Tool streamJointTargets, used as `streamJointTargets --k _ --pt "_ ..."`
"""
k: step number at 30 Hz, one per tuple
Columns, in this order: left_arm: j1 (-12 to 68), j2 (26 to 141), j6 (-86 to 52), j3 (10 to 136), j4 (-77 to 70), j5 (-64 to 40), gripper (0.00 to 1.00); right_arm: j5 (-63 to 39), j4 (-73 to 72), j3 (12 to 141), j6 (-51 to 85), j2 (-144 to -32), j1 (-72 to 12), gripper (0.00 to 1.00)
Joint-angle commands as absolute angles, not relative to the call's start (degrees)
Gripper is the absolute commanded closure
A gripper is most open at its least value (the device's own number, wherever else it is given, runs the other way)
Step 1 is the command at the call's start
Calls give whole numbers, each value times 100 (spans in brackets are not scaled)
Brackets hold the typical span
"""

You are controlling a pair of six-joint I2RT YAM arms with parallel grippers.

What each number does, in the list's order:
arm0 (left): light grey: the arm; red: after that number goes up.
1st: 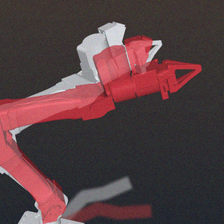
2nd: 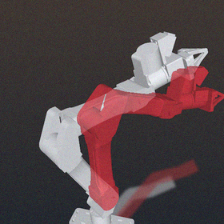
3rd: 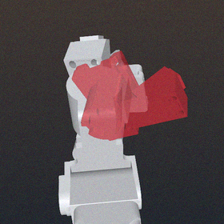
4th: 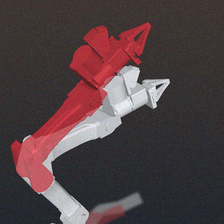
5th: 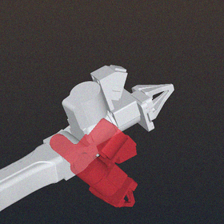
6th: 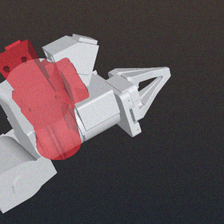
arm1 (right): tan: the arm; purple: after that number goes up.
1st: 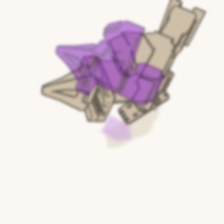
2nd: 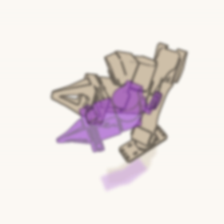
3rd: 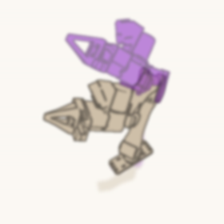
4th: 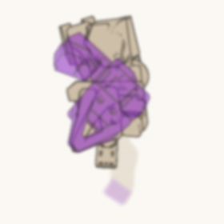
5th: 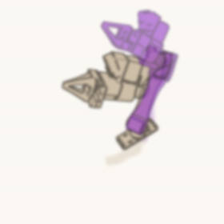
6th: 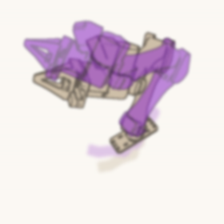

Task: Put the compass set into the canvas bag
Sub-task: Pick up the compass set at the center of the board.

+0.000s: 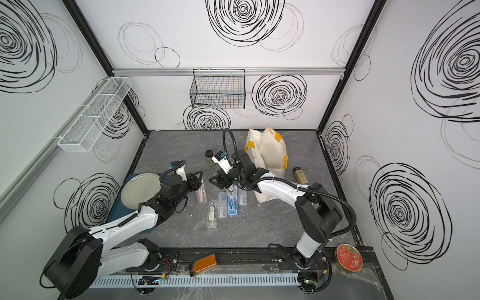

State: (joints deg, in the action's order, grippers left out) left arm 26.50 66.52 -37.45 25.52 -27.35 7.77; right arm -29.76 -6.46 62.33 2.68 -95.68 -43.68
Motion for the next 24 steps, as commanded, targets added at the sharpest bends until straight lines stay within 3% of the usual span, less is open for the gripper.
streamJointTargets --k 1,11,24 --pt "2593 6622 -3811 2779 -3540 512 56 -3375 -1075 6439 573 -9741 -4503 34" --pt "2554 6679 -3944 2995 -3724 430 56 -2847 -1442 6657 1124 -9986 -4579 41" --pt "2505 6768 -4069 2954 -4029 312 55 -2979 -1784 6993 1599 -10323 -4579 61"
